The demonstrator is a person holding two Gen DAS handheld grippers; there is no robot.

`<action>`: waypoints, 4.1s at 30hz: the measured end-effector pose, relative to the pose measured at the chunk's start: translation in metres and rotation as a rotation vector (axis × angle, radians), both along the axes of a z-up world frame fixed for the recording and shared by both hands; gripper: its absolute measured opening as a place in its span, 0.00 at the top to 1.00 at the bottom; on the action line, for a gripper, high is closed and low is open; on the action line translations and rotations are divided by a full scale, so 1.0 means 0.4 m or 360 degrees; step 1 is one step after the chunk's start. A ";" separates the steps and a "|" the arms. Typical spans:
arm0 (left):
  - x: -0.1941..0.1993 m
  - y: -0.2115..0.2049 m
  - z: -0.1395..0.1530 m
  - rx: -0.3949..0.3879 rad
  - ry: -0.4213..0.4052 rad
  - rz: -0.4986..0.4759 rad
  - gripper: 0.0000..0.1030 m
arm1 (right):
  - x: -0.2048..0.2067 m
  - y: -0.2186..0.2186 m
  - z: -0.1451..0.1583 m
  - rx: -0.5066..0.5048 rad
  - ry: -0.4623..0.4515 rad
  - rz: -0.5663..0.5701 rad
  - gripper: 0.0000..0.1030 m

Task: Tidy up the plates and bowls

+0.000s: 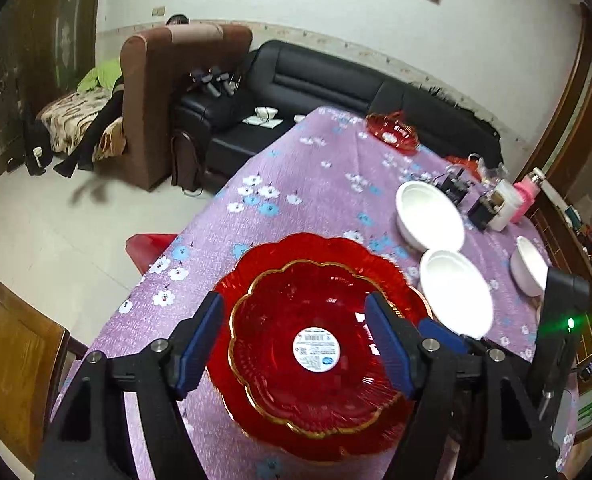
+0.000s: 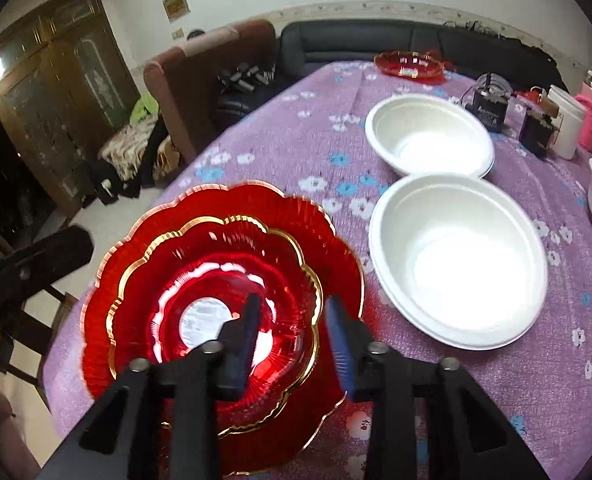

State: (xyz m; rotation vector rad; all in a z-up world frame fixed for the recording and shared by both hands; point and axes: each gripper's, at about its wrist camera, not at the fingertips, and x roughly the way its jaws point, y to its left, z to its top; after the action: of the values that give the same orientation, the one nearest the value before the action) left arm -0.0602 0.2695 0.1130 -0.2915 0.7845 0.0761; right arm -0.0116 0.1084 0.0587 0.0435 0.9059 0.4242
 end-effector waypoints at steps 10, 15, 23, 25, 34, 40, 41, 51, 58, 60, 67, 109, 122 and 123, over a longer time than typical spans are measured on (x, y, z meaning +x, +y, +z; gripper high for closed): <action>-0.134 -0.062 0.067 0.0061 -0.0234 0.0113 0.24 | -0.088 -0.182 0.102 0.0121 -0.0230 -0.0192 0.46; -0.166 -0.127 0.065 0.0106 -0.0324 0.0173 0.23 | -0.144 -0.331 0.106 0.0023 -0.0335 -0.0378 0.37; -0.154 -0.206 0.035 0.0066 -0.0238 0.0052 0.23 | -0.135 -0.496 0.069 0.0056 -0.0205 -0.0538 0.37; -0.153 -0.216 0.033 0.0050 -0.0216 0.0026 0.23 | -0.129 -0.507 0.058 0.0100 -0.0166 -0.0535 0.37; -0.158 -0.186 0.019 -0.0012 -0.0188 0.0076 0.23 | -0.071 -0.459 0.012 0.0184 -0.0016 -0.0457 0.37; -0.148 -0.141 -0.015 -0.0097 -0.0134 0.0108 0.23 | 0.012 -0.439 -0.014 0.0257 0.0106 -0.0481 0.37; -0.147 -0.137 -0.019 -0.0102 -0.0132 0.0107 0.23 | 0.028 -0.433 -0.021 0.0268 0.0133 -0.0484 0.37; -0.148 -0.111 -0.025 -0.0067 -0.0128 0.0115 0.23 | 0.133 -0.386 -0.097 0.0321 0.0349 -0.0533 0.88; -0.131 -0.168 -0.025 -0.0063 -0.0105 0.0033 0.23 | 0.065 -0.492 -0.053 0.0288 0.0327 -0.0565 0.88; -0.128 -0.200 -0.023 -0.0053 -0.0100 -0.0004 0.23 | 0.046 -0.512 -0.047 0.0300 0.0317 -0.0548 0.88; -0.134 -0.268 -0.009 0.0015 -0.0095 -0.0062 0.23 | -0.014 -0.545 -0.037 0.0306 0.0066 -0.0556 0.43; 0.016 -0.332 0.027 0.0118 -0.0001 -0.0214 0.22 | -0.018 -0.580 -0.034 0.0311 -0.0057 -0.0620 0.40; 0.308 -0.514 -0.109 0.0139 0.0342 -0.0348 0.22 | 0.077 -0.573 -0.124 0.0473 0.0137 -0.0444 0.61; 0.324 -0.526 -0.125 0.0154 0.0375 -0.0358 0.23 | 0.077 -0.570 -0.125 0.0471 0.0141 -0.0434 0.61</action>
State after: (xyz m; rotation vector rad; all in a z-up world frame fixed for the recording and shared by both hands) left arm 0.0694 0.0591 0.0631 -0.1015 1.0393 -0.0643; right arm 0.0194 -0.1195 0.0086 0.4547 0.9031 0.3000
